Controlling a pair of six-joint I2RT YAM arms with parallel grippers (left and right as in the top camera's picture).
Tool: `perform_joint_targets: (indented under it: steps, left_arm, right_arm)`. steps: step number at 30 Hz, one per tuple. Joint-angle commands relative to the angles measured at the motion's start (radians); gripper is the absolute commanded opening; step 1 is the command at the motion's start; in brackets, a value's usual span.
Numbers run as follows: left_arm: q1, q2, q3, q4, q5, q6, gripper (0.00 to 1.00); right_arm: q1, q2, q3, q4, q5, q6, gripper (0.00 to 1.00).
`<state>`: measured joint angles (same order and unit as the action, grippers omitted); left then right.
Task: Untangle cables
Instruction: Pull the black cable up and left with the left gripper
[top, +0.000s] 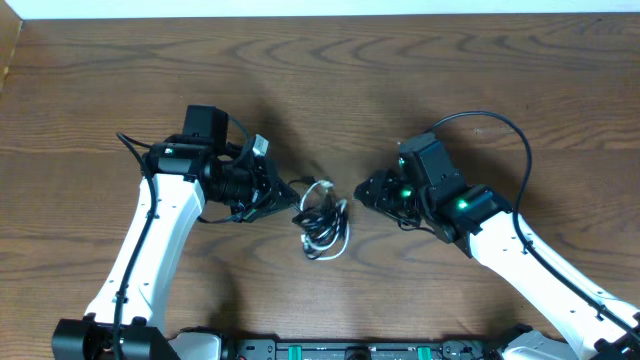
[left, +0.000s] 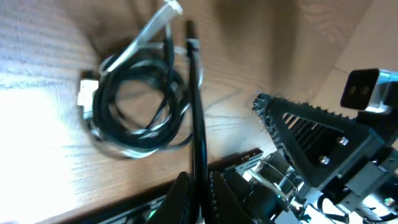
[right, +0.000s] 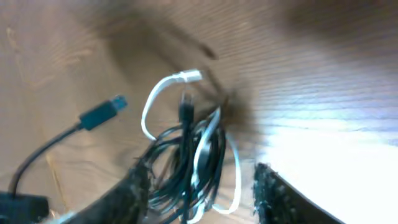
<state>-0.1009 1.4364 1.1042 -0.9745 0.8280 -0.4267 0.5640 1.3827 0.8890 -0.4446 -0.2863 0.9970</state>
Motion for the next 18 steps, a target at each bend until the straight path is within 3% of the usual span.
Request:
perform_joint_targets:
  steps: [1,5,8,14,18]
  left_arm:
    - [-0.001,0.001,-0.005,0.039,0.087,0.003,0.07]
    - [-0.001,0.001,-0.005,0.159,0.300,-0.002,0.08]
    - [-0.001,0.000,-0.005,0.280,0.433,-0.087,0.08]
    - [-0.032,0.000,-0.004,0.462,0.471,-0.253,0.08]
    - [-0.071,-0.002,-0.002,0.647,0.472,-0.438,0.08]
  right_arm:
    - [-0.002,-0.006,0.015,-0.009,0.051,-0.050,0.60]
    - [-0.001,-0.006,0.015,-0.026,0.046,-0.066,0.68]
    - [-0.001,-0.006,0.015,-0.029,0.014,-0.111,0.71]
    - [-0.001,-0.006,0.015,-0.028,-0.020,-0.125,0.74]
    - [-0.001,-0.006,0.015,-0.027,-0.032,-0.163,0.78]
